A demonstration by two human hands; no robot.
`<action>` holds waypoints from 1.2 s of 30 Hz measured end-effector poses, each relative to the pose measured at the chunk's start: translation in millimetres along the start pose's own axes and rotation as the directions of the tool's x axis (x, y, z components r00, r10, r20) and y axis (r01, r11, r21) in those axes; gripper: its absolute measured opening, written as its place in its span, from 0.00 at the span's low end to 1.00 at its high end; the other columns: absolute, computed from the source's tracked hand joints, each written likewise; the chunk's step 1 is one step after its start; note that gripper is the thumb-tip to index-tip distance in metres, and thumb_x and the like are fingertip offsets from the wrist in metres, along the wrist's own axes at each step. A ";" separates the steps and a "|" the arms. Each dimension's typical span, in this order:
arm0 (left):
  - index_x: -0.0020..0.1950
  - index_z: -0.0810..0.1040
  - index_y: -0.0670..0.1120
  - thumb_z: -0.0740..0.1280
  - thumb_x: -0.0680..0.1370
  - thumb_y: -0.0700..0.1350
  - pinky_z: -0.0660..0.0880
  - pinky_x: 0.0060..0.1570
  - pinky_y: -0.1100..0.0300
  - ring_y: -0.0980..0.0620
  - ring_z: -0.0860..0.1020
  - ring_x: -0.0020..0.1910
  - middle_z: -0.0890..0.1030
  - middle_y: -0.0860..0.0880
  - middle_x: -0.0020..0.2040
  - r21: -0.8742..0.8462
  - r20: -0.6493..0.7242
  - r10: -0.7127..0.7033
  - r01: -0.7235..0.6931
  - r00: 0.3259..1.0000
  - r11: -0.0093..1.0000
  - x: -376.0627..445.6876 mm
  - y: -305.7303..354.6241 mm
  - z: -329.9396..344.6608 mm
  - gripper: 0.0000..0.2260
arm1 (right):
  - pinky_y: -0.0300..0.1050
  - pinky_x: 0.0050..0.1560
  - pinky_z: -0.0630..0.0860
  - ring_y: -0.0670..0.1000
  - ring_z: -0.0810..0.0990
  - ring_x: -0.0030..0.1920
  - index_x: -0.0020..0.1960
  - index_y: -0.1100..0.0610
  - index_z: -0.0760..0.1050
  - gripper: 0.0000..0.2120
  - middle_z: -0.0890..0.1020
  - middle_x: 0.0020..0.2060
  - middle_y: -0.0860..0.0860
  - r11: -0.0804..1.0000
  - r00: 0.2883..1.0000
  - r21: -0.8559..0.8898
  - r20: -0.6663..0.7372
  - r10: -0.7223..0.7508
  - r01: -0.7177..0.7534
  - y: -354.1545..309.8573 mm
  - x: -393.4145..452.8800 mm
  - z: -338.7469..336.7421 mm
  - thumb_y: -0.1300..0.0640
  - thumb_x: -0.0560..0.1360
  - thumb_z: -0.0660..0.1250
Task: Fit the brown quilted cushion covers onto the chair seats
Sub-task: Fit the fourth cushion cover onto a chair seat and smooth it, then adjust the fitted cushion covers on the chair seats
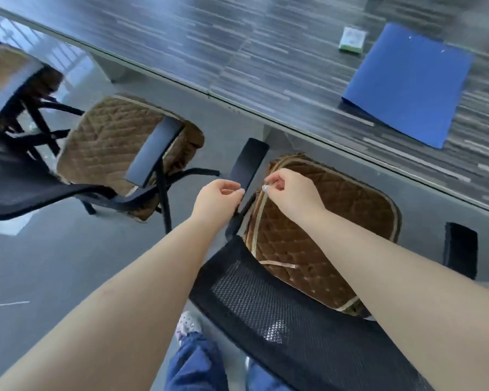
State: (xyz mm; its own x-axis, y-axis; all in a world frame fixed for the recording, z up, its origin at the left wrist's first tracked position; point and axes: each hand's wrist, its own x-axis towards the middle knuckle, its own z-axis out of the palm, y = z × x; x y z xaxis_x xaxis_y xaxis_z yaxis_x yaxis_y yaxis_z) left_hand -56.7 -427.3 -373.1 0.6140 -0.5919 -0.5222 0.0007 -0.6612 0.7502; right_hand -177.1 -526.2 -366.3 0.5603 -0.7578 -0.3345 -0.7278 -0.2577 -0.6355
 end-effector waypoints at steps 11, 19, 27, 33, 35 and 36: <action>0.55 0.79 0.45 0.67 0.78 0.47 0.76 0.48 0.56 0.52 0.82 0.47 0.82 0.49 0.47 -0.264 -0.243 -0.048 -0.018 0.969 0.964 -27.8 -36.7 -243.3 0.08 | 0.42 0.45 0.72 0.51 0.78 0.48 0.56 0.51 0.76 0.11 0.80 0.47 0.47 0.973 0.971 -0.080 0.122 -0.207 0.218 -208.7 -14.5 73.5 0.49 0.77 0.64; 0.50 0.79 0.50 0.66 0.78 0.49 0.77 0.54 0.52 0.50 0.81 0.53 0.82 0.52 0.45 -0.226 -0.237 -0.014 -0.041 0.971 0.973 -2.8 -67.3 -398.5 0.05 | 0.42 0.45 0.72 0.51 0.79 0.50 0.54 0.51 0.77 0.10 0.81 0.47 0.47 0.982 0.979 -0.077 0.116 -0.165 0.175 -331.1 -10.0 161.7 0.48 0.76 0.65; 0.54 0.79 0.48 0.66 0.78 0.49 0.77 0.54 0.55 0.53 0.81 0.52 0.83 0.51 0.49 -0.203 -0.178 0.007 -0.044 0.984 0.978 33.2 -85.9 -465.3 0.08 | 0.42 0.45 0.71 0.50 0.78 0.51 0.52 0.50 0.77 0.09 0.80 0.48 0.47 0.994 0.994 -0.076 0.089 -0.068 0.075 -376.9 16.6 210.7 0.49 0.76 0.65; 0.53 0.79 0.49 0.66 0.78 0.48 0.77 0.56 0.53 0.52 0.81 0.51 0.83 0.51 0.48 -0.143 -0.150 0.007 -0.029 0.989 0.989 103.8 -89.4 -515.5 0.06 | 0.42 0.45 0.72 0.50 0.78 0.49 0.54 0.51 0.77 0.10 0.80 0.48 0.47 1.000 0.998 0.000 0.070 -0.004 0.004 -397.1 67.4 246.2 0.48 0.76 0.65; 0.53 0.79 0.49 0.66 0.78 0.48 0.77 0.57 0.52 0.53 0.81 0.51 0.83 0.51 0.47 -0.116 -0.135 0.014 -0.030 0.991 0.993 139.5 -83.4 -528.3 0.07 | 0.43 0.46 0.72 0.50 0.78 0.50 0.54 0.51 0.77 0.10 0.80 0.49 0.48 0.999 0.998 0.030 0.050 0.043 -0.044 -397.9 94.5 259.8 0.48 0.76 0.64; 0.51 0.79 0.50 0.66 0.78 0.48 0.77 0.57 0.52 0.53 0.81 0.51 0.83 0.51 0.47 -0.111 -0.123 0.011 -0.024 0.992 0.994 156.9 -81.1 -534.1 0.05 | 0.43 0.47 0.73 0.50 0.78 0.51 0.55 0.52 0.77 0.11 0.80 0.50 0.48 0.996 0.996 0.045 0.049 0.070 -0.072 -398.3 107.2 265.6 0.48 0.76 0.64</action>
State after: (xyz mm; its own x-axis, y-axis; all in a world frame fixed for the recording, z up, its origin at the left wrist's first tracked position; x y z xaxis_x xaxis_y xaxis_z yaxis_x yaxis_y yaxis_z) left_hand 461.1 -220.3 -299.2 0.7067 -0.5374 -0.4602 0.0733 -0.5913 0.8031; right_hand 277.9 -345.6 -333.9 0.5270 -0.7436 -0.4115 -0.7475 -0.1752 -0.6408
